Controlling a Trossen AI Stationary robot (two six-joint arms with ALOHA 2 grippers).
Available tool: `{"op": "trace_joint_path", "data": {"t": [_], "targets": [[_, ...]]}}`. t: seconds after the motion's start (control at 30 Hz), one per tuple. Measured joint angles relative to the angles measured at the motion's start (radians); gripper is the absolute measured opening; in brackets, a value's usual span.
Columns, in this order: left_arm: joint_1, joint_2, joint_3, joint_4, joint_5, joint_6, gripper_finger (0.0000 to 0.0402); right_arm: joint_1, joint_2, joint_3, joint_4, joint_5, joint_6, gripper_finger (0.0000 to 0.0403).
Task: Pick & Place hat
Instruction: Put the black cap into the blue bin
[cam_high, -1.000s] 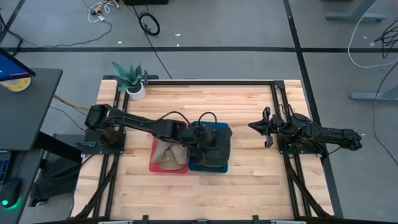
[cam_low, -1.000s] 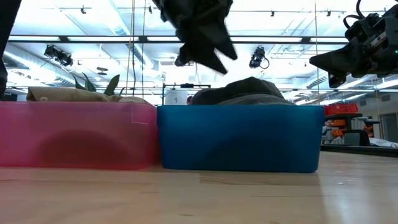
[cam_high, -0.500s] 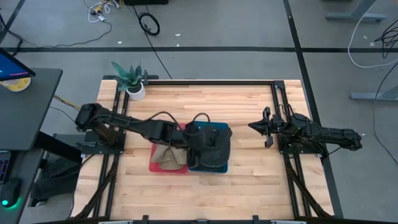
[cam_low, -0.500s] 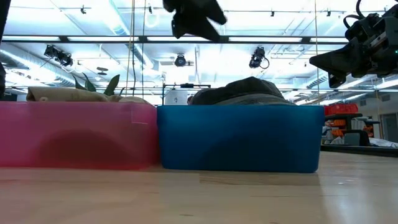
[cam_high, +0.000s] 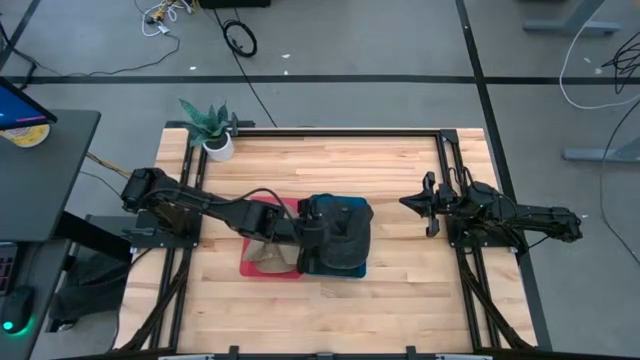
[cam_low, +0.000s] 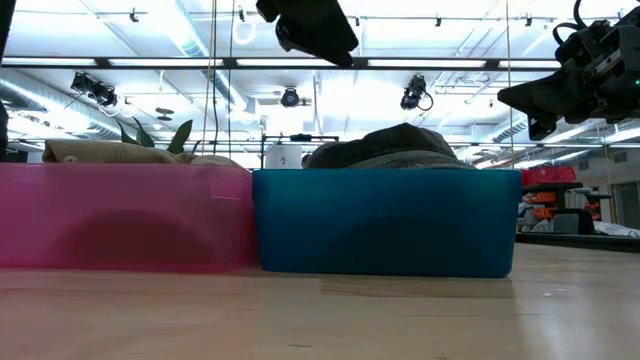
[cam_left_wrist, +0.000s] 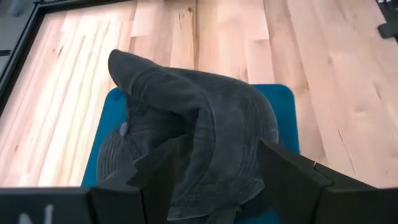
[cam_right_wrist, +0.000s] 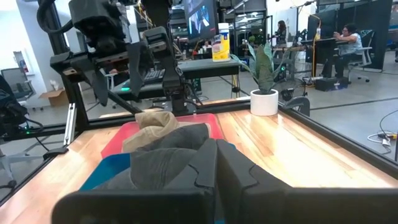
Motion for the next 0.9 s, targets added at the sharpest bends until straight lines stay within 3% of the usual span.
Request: {"op": "trace_joint_path", "data": {"t": [0.3,0.73,0.9], "targets": [[0.041,-0.057,-0.111,0.063,0.000,0.004,0.0225,0.000,0.000,0.000,0.001,0.000,0.000,0.0009],[0.080,-0.423,-0.581,0.404,0.010,0.014,0.0225,0.000,0.000,0.000,0.099,0.000,0.173,0.0009],[0.084,-0.571,-0.759,0.526,-0.013,-0.009,0.0225,0.000,0.000,0.000,0.160,-0.009,0.159,0.0009]]}}
